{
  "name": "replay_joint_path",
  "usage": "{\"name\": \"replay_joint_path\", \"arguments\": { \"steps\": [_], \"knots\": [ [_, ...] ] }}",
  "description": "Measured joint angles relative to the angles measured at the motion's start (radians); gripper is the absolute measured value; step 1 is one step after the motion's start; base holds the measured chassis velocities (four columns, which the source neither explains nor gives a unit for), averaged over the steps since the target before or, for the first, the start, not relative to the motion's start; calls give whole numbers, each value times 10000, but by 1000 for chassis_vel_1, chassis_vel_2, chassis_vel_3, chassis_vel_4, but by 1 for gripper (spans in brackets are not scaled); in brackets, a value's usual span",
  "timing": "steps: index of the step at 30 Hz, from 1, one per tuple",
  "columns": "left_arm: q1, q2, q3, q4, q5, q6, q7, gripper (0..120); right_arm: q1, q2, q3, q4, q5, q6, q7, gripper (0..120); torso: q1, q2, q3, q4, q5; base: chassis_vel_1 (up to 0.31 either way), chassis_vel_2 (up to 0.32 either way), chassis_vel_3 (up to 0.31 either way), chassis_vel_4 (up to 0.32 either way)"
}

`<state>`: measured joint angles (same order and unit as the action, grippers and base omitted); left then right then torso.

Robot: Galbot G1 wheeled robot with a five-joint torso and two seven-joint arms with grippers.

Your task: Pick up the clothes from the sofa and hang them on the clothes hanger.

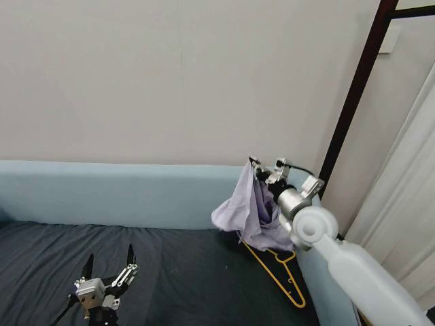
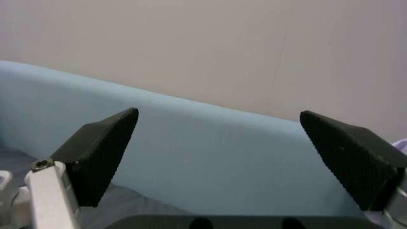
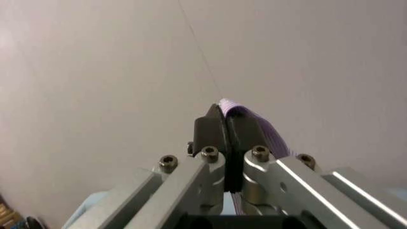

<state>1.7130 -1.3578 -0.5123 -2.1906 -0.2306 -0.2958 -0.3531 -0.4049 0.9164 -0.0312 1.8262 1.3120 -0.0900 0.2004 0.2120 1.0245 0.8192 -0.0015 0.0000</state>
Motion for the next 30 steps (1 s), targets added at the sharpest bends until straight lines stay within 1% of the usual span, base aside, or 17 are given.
{"name": "replay_joint_path", "arguments": {
  "steps": [3, 6, 10, 13, 14, 19, 20, 24, 25, 27, 29, 30],
  "knots": [
    [-18, 34, 6, 5, -43, -23, 0, 100, 671, -469, -251, -125, 156, -15, -393, 0, 1, 0, 0, 0, -1, 0, 0, 0, 0],
    [-36, 71, 0, 17, -99, -33, 0, 100, 763, -660, -407, 38, 215, -89, -465, 0, 1, 0, 1, -1, 0, 0, 0, 0, 0],
    [-76, 116, -44, 20, -188, -34, -3, 100, 482, -725, -658, 458, 205, -241, -503, 0, 1, 0, -1, 0, -3, 0, 0, 0, 0],
    [-86, 131, -82, 12, -236, -34, -4, 100, -295, -652, -1356, 453, -644, -256, -829, 0, 1, 0, 0, 1, -1, 0, 0, 0, 0],
    [-86, 131, -82, 12, -236, -34, -4, 100, -295, -652, -1356, 453, -644, -256, -829, 0, 1, 0, 0, 1, -1, 0, 0, 0, 0],
    [-33, 148, -334, -121, -408, -31, -26, 100, -1274, 31, -2374, -695, -1970, 5, -1283, 0, 1, 0, 0, 0, -1, 0, 0, 0, 0],
    [-33, 148, -334, -121, -408, -31, -26, 100, -1274, 31, -2374, -695, -1970, 5, -1283, 0, 1, 0, 0, 0, -1, 0, 0, 0, 0],
    [-14, 162, -706, -253, -624, 15, -54, 100, -1588, 651, -3092, -1416, -2650, 178, -1392, 0, 0, 0, 0, 0, -3, 0, 0, 0, 0],
    [-14, 162, -706, -253, -624, 15, -54, 100, -1588, 651, -3092, -1416, -2650, 178, -1392, 0, 0, 0, 0, 0, -3, 0, 0, 0, 0],
    [-48, 170, -1087, -306, -805, 102, -57, 100, -1706, 1088, -3644, -1815, -3095, 238, -1416, 0, 1, 0, 0, 2, -3, 0, 0, 0, 0],
    [-105, 171, -1421, -249, -829, 196, -70, 100, -1769, 1343, -3993, -2105, -3378, 285, -1422, 0, 0, 0, 0, 1, -3, 0, 0, 0, 0],
    [-105, 171, -1421, -249, -829, 196, -70, 100, -1769, 1343, -3993, -2105, -3378, 285, -1422, 0, 0, 0, 0, 1, -3, 0, 0, 0, 0]
  ]
}}
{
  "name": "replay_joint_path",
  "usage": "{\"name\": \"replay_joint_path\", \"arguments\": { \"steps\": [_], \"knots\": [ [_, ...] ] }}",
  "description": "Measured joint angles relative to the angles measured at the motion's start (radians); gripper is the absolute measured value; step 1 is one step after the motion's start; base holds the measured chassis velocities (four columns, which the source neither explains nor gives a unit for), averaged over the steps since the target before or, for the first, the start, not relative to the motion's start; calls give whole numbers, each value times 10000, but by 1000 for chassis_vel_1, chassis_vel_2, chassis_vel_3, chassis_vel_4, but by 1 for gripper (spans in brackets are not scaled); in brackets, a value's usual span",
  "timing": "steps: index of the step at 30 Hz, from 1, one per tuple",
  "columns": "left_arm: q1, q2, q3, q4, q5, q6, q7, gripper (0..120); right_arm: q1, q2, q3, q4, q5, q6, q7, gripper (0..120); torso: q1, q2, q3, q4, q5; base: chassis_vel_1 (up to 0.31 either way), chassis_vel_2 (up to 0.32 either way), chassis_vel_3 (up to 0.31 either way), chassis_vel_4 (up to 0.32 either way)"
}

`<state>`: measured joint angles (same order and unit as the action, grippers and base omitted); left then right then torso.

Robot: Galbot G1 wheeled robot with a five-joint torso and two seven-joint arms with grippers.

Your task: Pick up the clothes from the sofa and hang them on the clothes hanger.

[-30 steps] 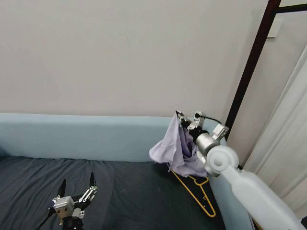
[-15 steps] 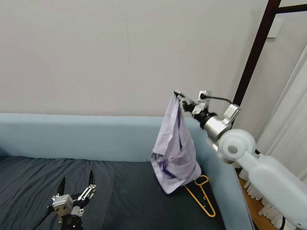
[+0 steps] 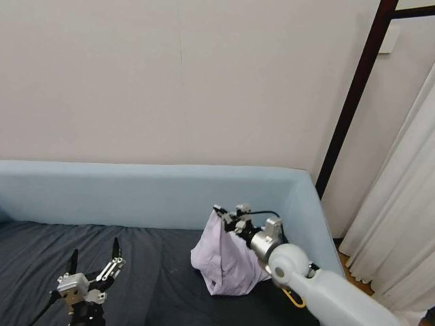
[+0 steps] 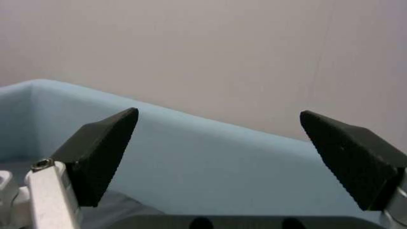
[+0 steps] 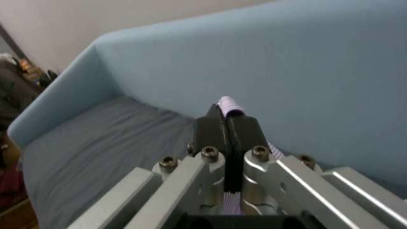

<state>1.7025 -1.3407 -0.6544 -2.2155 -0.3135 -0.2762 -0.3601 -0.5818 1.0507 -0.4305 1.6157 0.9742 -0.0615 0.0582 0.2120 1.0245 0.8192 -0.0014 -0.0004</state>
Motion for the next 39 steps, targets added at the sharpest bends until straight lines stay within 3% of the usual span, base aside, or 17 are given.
{"name": "replay_joint_path", "arguments": {
  "steps": [10, 13, 17, 21, 23, 25, 29, 30, 33, 37, 39],
  "knots": [
    [50, -135, -93, -108, -12, 248, -279, 100, -494, 638, -898, -849, -958, 147, 365, 0, 0, 0, 1, -2, 2, 0, 0, 0, 0],
    [80, -182, 78, -175, 80, 236, -263, 100, -651, 766, -916, -879, -1009, -306, 863, 0, 0, 0, 0, -1, 3, 0, 0, 0, 0],
    [96, -201, 162, -176, 144, 208, -256, 100, -819, 772, -882, -750, -758, -790, 1187, 8, 0, 0, 0, -2, 2, 0, 0, 0, 0],
    [71, -168, 204, -165, 158, 186, -251, 100, -1041, 561, -673, 1, 52, -2008, 1768, 26, 0, 0, 0, -2, 4, 0, 0, 0, 0],
    [65, -161, 212, -156, 158, 185, -251, 100, -1058, 519, -621, 112, 169, -2230, 1829, 30, 0, 1, 0, -1, 3, 0, 0, 0, 0],
    [35, -153, 285, -120, 158, 182, -250, 100, -1145, 296, -313, 659, 803, -3344, 2160, 43, 0, 0, 0, -1, 3, 0, 0, 0, 0],
    [11, -142, 341, -93, 158, 174, -248, 100, -1258, 79, -34, 1126, 1149, -4011, 2282, 52, 0, 0, 0, -2, 4, 0, 0, 0, 0],
    [-16, -116, 341, -73, 148, 170, -248, 100, -1327, -146, 198, 1537, 1389, -4319, 2315, 60, 0, 0, 0, -2, 2, 0, 0, 0, 0],
    [-70, -99, 297, -39, 99, 169, -248, 100, -1359, -354, 367, 1935, 1533, -4380, 2308, 65, 0, 0, 0, -2, 3, 0, 0, 0, 0],
    [-98, -76, 280, -62, -49, 170, -84, 100, -1275, -840, 908, 2518, 1582, -3607, 1934, 86, 0, 0, 0, -2, 5, 0, 0, 0, 0],
    [-73, -75, 335, -14, 41, 169, 4, 100, -1189, -866, 1041, 2421, 1539, -3400, 1943, 90, 0, 0, 0, -2, 5, 0, 0, 0, 0]
  ]
}}
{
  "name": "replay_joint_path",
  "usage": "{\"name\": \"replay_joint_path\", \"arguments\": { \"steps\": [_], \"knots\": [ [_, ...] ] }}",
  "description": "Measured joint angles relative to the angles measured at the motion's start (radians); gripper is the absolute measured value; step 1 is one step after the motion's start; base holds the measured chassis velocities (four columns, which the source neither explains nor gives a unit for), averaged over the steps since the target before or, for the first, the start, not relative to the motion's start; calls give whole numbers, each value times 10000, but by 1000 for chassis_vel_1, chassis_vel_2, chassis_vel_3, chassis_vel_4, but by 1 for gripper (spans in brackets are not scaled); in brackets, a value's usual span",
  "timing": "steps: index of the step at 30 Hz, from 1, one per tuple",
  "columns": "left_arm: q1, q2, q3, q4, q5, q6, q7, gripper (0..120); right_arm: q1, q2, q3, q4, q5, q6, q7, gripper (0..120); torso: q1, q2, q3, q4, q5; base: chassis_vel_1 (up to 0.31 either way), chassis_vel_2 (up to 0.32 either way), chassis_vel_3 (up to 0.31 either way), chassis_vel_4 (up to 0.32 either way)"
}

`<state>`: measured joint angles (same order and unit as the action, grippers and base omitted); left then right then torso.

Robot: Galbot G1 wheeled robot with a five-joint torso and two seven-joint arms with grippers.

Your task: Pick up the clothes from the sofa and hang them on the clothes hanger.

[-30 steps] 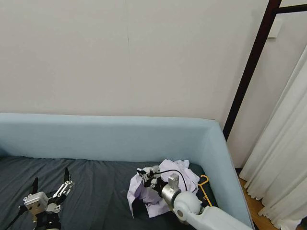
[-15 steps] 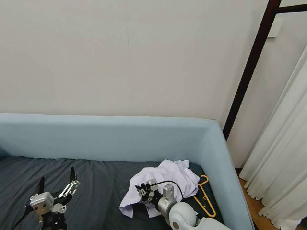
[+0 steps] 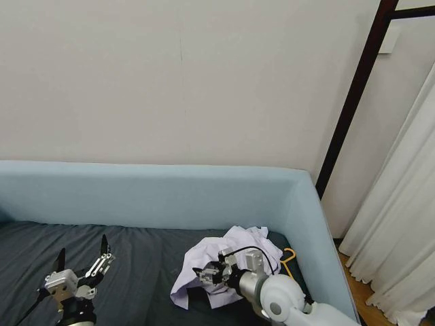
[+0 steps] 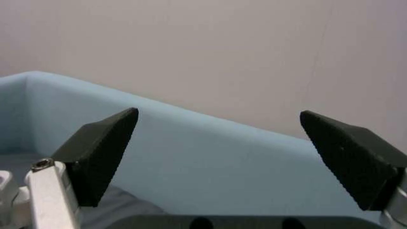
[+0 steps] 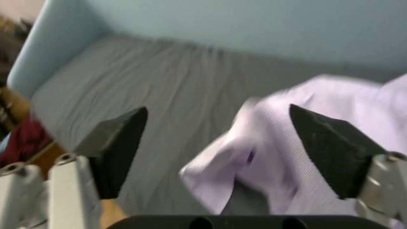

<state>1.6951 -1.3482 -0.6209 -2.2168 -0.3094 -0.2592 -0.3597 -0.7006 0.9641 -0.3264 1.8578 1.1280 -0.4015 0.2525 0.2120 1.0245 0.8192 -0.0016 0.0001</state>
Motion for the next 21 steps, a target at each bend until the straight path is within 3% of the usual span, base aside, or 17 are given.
{"name": "replay_joint_path", "arguments": {
  "steps": [3, 12, 16, 21],
  "knots": [
    [9, 55, 77, 346, 377, -179, 226, 100, 278, 53, 489, -508, 102, 181, 553, 99, 0, -1, 1, 2, -2, 0, 0, 0, 0],
    [53, 278, 241, 1218, 812, -579, 517, 100, 454, 121, 1256, -1179, -48, -309, 1696, 100, 0, -1, 1, 0, -1, 0, 0, 0, 0],
    [99, 260, 385, 1526, 941, -755, 592, 100, 531, 220, 1276, -1940, -649, -416, 1776, 100, 0, 0, 2, 1, -3, 0, 0, 0, 0],
    [218, 281, 368, 1484, 912, -784, 694, 100, 887, 702, 1147, -3846, -1703, -391, 1383, 100, 1, -1, 2, 1, -2, 0, 0, 0, 0]
  ]
}}
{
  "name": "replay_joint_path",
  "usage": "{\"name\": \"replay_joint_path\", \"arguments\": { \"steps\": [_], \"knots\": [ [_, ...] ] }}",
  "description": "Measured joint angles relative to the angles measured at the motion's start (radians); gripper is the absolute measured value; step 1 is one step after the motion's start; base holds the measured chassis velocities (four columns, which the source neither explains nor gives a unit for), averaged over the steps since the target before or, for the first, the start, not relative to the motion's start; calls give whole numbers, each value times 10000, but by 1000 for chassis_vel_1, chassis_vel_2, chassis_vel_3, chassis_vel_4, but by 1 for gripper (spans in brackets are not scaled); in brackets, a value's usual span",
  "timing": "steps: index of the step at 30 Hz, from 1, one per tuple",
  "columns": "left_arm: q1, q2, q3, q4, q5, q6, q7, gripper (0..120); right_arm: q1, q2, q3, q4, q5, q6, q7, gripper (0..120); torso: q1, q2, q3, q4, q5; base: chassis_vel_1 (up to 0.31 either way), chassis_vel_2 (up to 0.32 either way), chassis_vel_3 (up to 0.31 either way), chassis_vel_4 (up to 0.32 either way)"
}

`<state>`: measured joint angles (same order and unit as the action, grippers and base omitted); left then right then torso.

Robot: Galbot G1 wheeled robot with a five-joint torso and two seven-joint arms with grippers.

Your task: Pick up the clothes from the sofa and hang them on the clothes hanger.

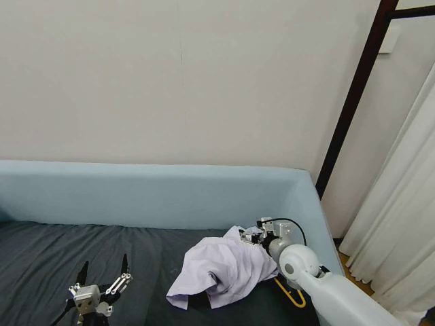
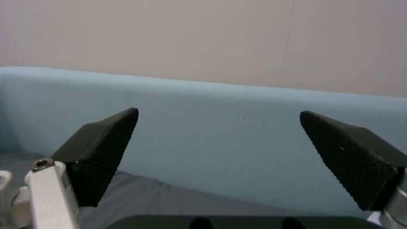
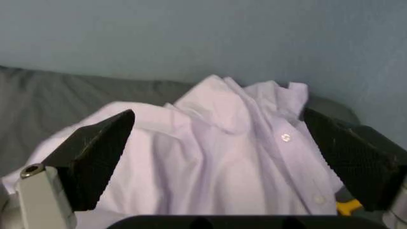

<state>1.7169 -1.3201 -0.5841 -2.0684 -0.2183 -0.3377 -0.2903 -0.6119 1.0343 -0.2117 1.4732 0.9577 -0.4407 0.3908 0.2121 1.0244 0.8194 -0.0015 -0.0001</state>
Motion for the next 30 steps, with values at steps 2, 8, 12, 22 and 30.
{"name": "replay_joint_path", "arguments": {
  "steps": [2, 8, 12, 22, 30],
  "knots": [
    [47, 9, -34, -85, -24, -7, 2, 100, 88, 133, -31, -440, -225, 8, -138, 100, -1, 0, 0, 1, 2, 0, 0, 0, 0],
    [285, -14, -176, -516, -75, -38, -16, 100, 581, 870, -69, -2614, -1788, 202, -1176, 100, -1, 0, -1, 1, 2, 0, 0, 0, 0],
    [363, -51, -227, -612, -68, -81, -47, 100, 802, 1138, -44, -3446, -2406, 323, -1587, 100, 0, 0, -1, 1, 0, 0, 0, 0, 0],
    [435, -178, -253, -663, -35, -168, -100, 100, 1071, 1728, 185, -5279, -3737, 877, -2277, 100, 0, 0, -1, -2, 0, 0, 0, 0, 0],
    [422, -179, -251, -671, -29, -168, -119, 100, 1154, 2201, 322, -6239, -5006, 1201, -2409, 100, 0, 0, -1, -1, 0, 0, 0, 0, 0]
  ]
}}
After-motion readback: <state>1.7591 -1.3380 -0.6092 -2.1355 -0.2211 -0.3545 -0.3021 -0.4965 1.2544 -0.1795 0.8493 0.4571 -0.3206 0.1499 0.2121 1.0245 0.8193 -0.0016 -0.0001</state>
